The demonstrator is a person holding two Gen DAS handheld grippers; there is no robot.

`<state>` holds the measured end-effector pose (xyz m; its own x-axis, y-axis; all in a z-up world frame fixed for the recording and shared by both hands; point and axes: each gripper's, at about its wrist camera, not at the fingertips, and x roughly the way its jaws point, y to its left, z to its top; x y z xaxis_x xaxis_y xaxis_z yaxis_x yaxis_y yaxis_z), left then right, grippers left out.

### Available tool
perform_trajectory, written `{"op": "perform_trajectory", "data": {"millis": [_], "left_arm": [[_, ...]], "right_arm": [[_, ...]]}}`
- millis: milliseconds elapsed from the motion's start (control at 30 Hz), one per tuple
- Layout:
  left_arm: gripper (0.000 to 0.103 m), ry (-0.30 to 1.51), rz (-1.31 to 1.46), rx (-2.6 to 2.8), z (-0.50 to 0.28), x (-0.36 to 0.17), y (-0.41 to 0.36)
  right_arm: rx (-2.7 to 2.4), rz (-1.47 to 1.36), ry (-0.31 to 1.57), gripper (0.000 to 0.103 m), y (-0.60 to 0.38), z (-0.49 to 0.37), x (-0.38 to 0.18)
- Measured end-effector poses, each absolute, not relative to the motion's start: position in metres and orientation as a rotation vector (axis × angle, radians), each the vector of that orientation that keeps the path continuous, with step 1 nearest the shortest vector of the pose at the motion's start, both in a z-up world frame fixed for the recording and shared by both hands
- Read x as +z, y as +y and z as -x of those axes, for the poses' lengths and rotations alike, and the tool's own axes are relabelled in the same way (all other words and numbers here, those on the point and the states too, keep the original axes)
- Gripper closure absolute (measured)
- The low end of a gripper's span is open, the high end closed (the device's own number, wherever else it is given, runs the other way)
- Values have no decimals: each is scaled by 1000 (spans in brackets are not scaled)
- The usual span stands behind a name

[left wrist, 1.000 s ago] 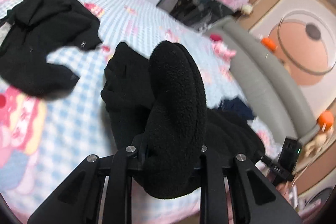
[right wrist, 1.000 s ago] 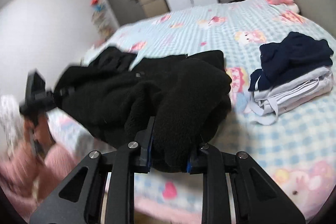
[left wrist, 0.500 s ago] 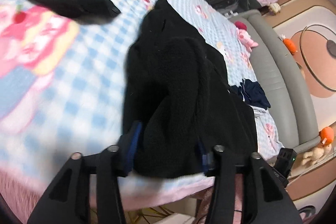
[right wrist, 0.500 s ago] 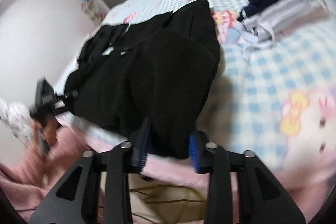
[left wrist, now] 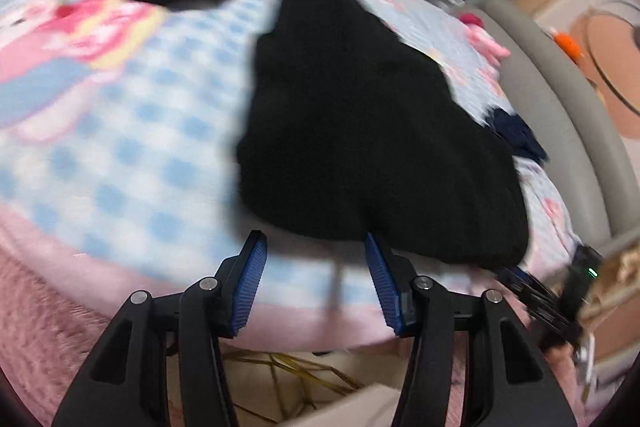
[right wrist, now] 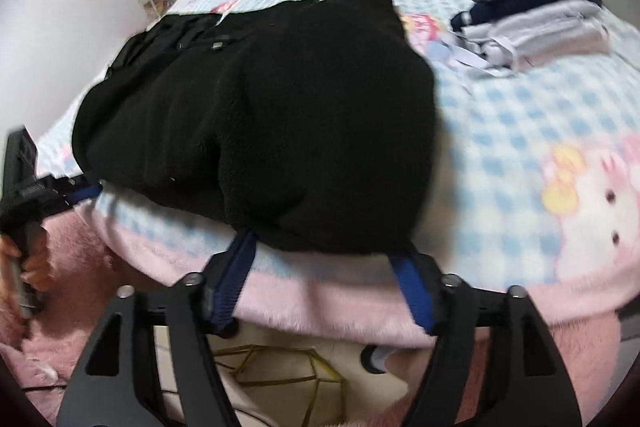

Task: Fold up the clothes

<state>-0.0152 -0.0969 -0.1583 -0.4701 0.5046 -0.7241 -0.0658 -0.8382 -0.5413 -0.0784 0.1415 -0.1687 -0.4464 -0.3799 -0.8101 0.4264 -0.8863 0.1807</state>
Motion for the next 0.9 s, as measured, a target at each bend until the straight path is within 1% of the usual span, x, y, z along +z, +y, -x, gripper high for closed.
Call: {"op": "perform_trajectory", "data": {"millis": [100, 200, 267, 300, 333, 367, 433, 500, 533, 567, 600, 633, 667, 700, 733, 767, 867, 900], "left_arm": [[52, -534, 1289, 2339, 13, -138, -74], [52, -465, 1206, 2357, 17, -119, -57], [52, -441, 1196, 2352, 21, -113, -48], [52, -428, 1199, 2341, 22, -110, -44], [52, -417, 1202, 2328, 23, -106, -39], [52, -422, 1182, 2277, 18, -102, -37], [52, -366, 1155, 2234, 4, -93, -20], [52, -256, 1125, 2285, -5, -90, -13], [52, -198, 1109, 2324, -6, -88, -9], [52, -189, 1079, 2345, -1, -82, -7], [52, -239, 1044, 2339, 4, -77, -10], [52, -284, 1027, 2346, 13, -72, -10], [52, -329, 1010, 2352, 22, -68, -11], [51, -350, 1015, 2357, 34, -69, -10], [50, -371, 1021, 2362, 46, -71, -9], [51, -350, 1100, 2359, 63, -82, 2], [51, -327, 1288, 2311, 99, -116, 20], [50, -329, 1295, 2289, 99, -118, 19]], "right_arm": [[-2379, -1224, 107, 34, 138, 81, -165], [-2430, -1116, 141, 49, 135, 84, -150], [-2448, -1079, 144, 68, 132, 94, -140], [-2453, -1065, 141, 70, 131, 102, -135], [-2457, -1051, 138, 74, 129, 109, -131], [-2461, -1037, 135, 76, 128, 116, -126], [-2452, -1014, 163, 76, 122, 118, -120], [-2406, -1037, 191, 76, 115, 119, -124], [-2362, -1076, 201, 67, 117, 122, -128], [-2332, -1112, 194, 49, 118, 126, -137], [-2303, -1148, 185, 46, 119, 129, -145], [-2286, -1167, 123, 46, 125, 132, -153], [-2270, -1182, 62, 51, 130, 134, -158], [-2253, -1189, 3, 59, 135, 135, -161], [-2263, -1169, 4, 69, 136, 132, -158], [-2276, -1147, 10, 77, 136, 129, -155], [-2329, -1054, 273, 81, 120, 110, -140], [-2342, -1033, 355, 82, 117, 103, -138]]}}
